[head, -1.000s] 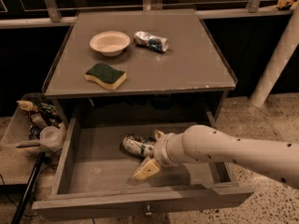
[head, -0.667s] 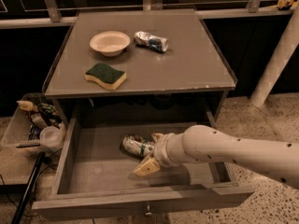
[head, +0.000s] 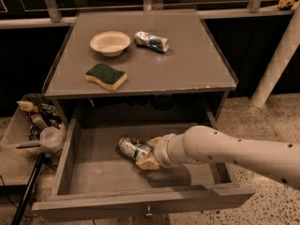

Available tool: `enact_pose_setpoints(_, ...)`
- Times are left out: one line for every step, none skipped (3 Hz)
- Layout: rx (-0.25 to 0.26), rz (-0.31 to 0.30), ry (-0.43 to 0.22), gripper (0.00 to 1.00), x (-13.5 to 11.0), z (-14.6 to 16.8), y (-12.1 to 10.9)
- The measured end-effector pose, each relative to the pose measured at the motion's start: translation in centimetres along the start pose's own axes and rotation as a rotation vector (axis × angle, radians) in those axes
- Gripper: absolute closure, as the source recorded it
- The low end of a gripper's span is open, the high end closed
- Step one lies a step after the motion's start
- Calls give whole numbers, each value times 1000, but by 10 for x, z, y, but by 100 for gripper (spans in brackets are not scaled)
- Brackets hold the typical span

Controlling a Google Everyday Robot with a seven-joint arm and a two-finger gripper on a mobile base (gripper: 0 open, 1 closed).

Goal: Pick 7up can from top drawer and place on counter

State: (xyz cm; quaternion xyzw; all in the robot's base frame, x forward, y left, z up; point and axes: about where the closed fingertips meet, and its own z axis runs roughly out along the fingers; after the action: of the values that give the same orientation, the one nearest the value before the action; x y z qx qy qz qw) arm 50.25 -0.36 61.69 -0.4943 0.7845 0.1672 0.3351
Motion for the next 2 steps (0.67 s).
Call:
enact_pose_setpoints(0, 0, 0, 87, 0, 0, 0)
enact_pose_setpoints(0, 0, 0, 100, 0, 0, 0)
